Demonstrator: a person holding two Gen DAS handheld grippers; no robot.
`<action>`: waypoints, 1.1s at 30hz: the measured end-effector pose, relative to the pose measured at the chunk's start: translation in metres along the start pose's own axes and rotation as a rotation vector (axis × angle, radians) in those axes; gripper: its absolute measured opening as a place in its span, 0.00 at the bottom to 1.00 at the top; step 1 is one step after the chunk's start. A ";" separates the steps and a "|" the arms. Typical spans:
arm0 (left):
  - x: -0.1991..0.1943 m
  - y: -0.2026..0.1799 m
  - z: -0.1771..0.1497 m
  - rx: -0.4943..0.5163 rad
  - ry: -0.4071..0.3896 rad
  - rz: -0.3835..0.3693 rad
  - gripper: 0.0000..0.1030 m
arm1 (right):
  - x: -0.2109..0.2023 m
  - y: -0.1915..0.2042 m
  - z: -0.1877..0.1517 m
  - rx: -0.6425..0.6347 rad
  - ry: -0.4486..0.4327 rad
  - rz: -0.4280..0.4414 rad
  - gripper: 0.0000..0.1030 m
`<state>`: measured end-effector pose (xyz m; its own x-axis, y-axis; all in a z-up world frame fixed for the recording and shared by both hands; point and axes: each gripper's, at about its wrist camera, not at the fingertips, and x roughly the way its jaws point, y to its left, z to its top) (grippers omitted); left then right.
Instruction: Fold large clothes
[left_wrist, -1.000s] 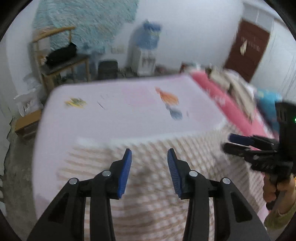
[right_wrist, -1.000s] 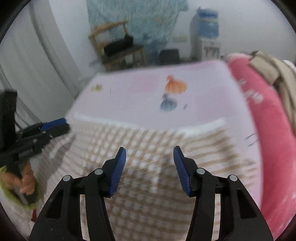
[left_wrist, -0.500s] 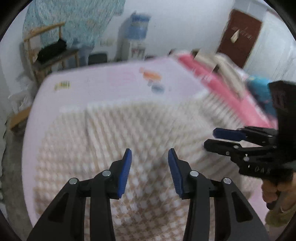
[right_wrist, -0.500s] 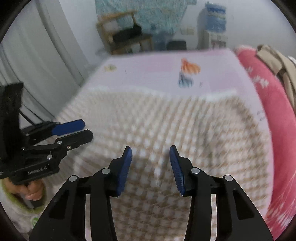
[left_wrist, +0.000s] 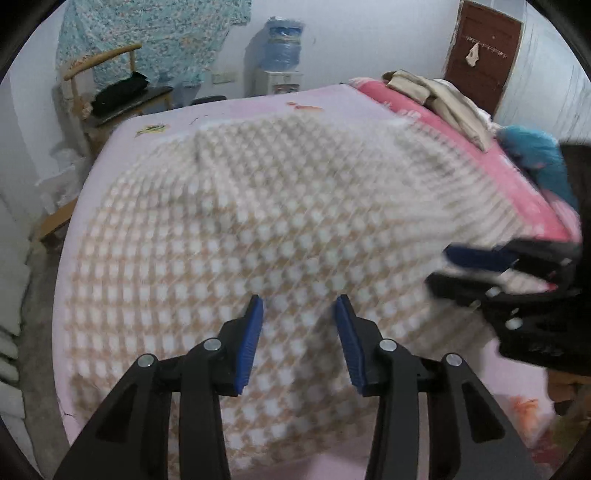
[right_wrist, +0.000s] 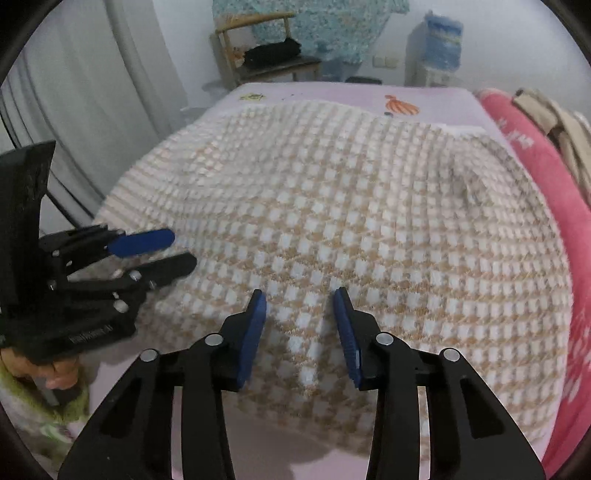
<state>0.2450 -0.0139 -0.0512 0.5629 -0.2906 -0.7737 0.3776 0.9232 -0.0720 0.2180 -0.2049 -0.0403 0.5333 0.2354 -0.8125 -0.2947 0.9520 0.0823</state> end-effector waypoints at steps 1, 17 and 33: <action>-0.003 -0.002 0.001 -0.006 -0.002 0.010 0.39 | -0.003 0.002 0.002 0.014 0.005 -0.009 0.36; -0.054 0.015 -0.035 -0.143 -0.076 0.028 0.40 | -0.056 0.037 -0.049 0.005 -0.074 -0.119 0.37; -0.036 0.077 -0.046 -0.354 -0.044 -0.009 0.43 | -0.069 -0.087 -0.085 0.453 -0.122 -0.115 0.40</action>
<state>0.2204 0.0792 -0.0580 0.5949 -0.3024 -0.7448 0.1087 0.9483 -0.2981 0.1392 -0.3203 -0.0409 0.6396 0.1194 -0.7594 0.1322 0.9561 0.2617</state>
